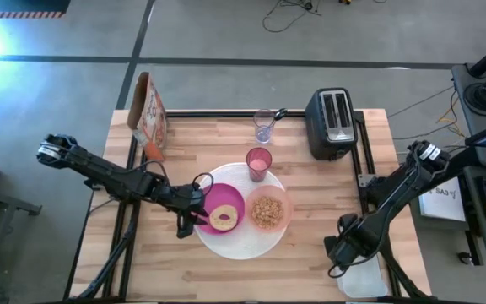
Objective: Arrange a breakfast setting
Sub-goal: Put the apple from the white bin to the top of the pink plate on the white mat
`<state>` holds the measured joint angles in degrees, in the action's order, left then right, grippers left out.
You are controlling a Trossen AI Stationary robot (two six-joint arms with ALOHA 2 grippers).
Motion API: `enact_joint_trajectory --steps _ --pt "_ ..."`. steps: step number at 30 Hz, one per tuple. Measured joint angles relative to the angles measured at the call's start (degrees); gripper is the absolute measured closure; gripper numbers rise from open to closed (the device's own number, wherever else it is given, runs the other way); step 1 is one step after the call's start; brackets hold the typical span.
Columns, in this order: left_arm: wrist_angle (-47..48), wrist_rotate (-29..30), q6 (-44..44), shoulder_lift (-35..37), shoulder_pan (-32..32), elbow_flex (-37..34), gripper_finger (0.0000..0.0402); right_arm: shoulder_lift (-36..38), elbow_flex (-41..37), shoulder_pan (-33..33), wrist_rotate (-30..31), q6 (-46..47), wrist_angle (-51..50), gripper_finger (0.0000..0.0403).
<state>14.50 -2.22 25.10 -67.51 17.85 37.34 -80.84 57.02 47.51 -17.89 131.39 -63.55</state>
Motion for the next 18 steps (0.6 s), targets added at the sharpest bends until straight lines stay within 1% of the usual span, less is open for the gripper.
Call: enact_joint_trajectory --steps 3,7,8,13,18 --pt "-0.1 -0.3 0.4 0.0 0.0 0.0 0.0288 0.9 -1.5 0.0 1.5 0.0 1.1 0.0158" --pt "-0.5 -0.3 0.8 0.0 0.0 0.0 0.0288 3.1 -4.0 -0.1 7.0 0.0 4.7 0.0158" --pt "-0.6 -0.3 0.9 0.0 0.0 0.0 0.0288 3.4 -4.5 -0.2 7.6 0.0 4.8 0.0158" --pt "-1.0 -0.3 0.9 0.0 0.0 0.0 0.0288 5.2 -8.0 -0.1 7.6 0.0 7.1 0.0158" --pt "-1.0 -0.3 1.1 0.0 0.0 0.0 0.0288 6.2 -13.5 -0.1 7.4 0.1 15.4 0.0158"
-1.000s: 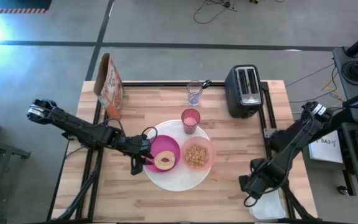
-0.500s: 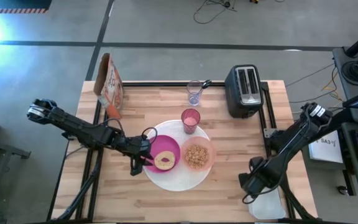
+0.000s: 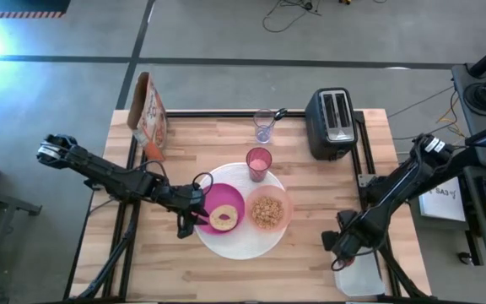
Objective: Arrange a breakfast setting
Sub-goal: Put the apple from the white bin to the top of the pink plate on the white mat
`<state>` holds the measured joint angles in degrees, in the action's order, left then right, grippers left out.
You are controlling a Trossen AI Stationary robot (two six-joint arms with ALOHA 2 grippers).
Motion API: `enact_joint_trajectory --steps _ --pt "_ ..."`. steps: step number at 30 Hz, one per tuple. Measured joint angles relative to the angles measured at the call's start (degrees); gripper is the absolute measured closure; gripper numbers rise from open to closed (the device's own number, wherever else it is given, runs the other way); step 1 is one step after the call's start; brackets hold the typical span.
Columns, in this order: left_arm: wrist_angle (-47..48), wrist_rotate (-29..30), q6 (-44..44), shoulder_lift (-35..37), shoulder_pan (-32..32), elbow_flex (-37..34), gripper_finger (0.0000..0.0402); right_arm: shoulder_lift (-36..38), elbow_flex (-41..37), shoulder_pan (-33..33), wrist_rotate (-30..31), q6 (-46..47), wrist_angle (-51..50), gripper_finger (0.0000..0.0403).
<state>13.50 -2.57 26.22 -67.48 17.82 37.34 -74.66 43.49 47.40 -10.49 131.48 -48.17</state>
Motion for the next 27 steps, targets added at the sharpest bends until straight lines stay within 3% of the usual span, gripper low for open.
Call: enact_joint_trajectory --steps 6,18,27 --pt "0.0 0.0 0.3 0.0 0.0 0.0 0.0288 0.4 -4.0 0.0 0.0 -0.1 7.7 0.0158" --pt "-0.5 0.0 0.2 0.0 0.0 0.0 0.0288 0.4 -2.3 0.0 -2.2 -2.0 7.5 0.0181" --pt "-1.3 0.0 1.0 0.0 0.0 0.0 0.0288 0.5 4.0 0.0 -2.1 -5.8 -3.5 0.0181"
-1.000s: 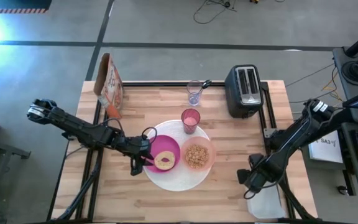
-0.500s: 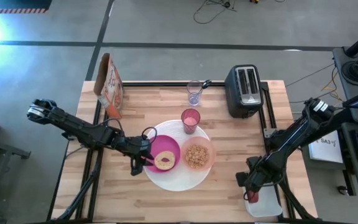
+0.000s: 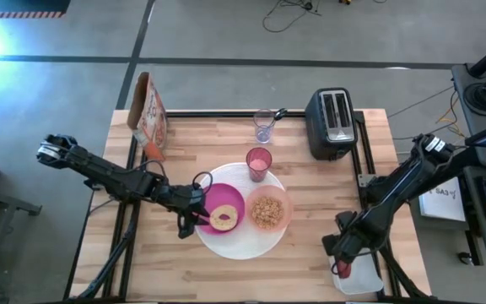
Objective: Arrange a breakfast setting
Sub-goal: Put the apple from the white bin to the top of the pink plate on the white mat
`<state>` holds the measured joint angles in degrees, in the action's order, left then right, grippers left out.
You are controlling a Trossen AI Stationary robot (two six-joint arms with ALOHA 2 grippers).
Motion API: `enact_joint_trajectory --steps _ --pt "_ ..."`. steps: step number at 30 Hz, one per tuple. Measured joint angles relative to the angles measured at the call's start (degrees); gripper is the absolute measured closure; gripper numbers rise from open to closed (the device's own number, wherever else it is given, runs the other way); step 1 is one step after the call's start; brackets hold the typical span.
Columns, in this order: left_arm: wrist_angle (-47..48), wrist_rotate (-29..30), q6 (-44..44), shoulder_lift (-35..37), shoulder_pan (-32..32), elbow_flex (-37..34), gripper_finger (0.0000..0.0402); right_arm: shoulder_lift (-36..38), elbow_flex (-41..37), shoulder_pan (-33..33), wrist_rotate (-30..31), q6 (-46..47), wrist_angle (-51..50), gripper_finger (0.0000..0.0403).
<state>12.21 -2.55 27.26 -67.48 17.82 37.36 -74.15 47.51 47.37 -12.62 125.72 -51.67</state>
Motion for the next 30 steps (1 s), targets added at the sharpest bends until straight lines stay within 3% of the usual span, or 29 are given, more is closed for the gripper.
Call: enact_joint_trajectory --steps 13,21,30 --pt "-7.9 0.0 2.0 -1.2 0.3 0.1 0.0288 0.0 8.2 0.6 0.0 -2.4 -0.4 0.0181" --pt "-9.6 0.0 2.0 -2.6 0.5 0.1 0.0288 -2.0 7.9 3.1 -2.8 2.8 0.6 0.0181" --pt "-9.7 0.0 1.8 -2.6 0.5 0.1 0.0288 -5.0 7.6 3.1 -2.8 1.8 4.8 0.0181"
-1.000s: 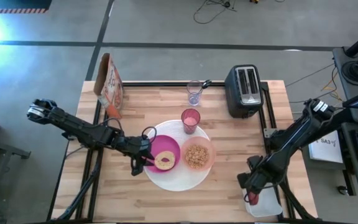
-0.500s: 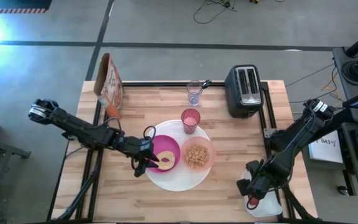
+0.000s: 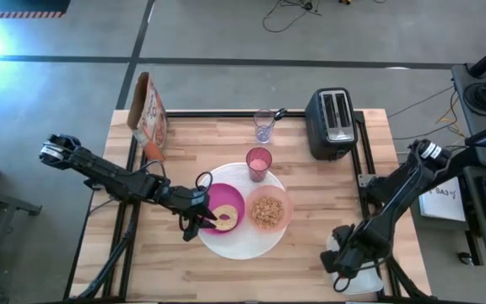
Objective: Arrange a breakfast setting
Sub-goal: Put the apple from the white bin to the top of the pink plate on the white mat
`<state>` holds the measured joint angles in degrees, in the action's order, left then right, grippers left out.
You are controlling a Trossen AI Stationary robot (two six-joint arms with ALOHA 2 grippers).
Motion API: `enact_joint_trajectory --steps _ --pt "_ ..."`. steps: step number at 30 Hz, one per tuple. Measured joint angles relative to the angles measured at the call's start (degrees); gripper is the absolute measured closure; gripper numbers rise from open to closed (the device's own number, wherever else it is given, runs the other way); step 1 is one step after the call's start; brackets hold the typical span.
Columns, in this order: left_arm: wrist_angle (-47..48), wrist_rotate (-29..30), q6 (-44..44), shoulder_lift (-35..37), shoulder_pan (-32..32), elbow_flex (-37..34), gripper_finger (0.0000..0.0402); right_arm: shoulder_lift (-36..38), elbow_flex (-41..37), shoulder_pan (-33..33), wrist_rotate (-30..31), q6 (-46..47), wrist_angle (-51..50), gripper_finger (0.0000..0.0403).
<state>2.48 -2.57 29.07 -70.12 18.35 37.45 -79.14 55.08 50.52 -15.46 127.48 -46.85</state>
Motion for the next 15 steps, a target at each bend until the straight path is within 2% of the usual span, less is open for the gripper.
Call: enact_joint_trajectory --steps 15 --pt "0.0 0.0 -0.2 0.0 0.0 0.0 0.0288 -6.0 0.1 0.1 -0.2 -4.0 2.6 0.0181"
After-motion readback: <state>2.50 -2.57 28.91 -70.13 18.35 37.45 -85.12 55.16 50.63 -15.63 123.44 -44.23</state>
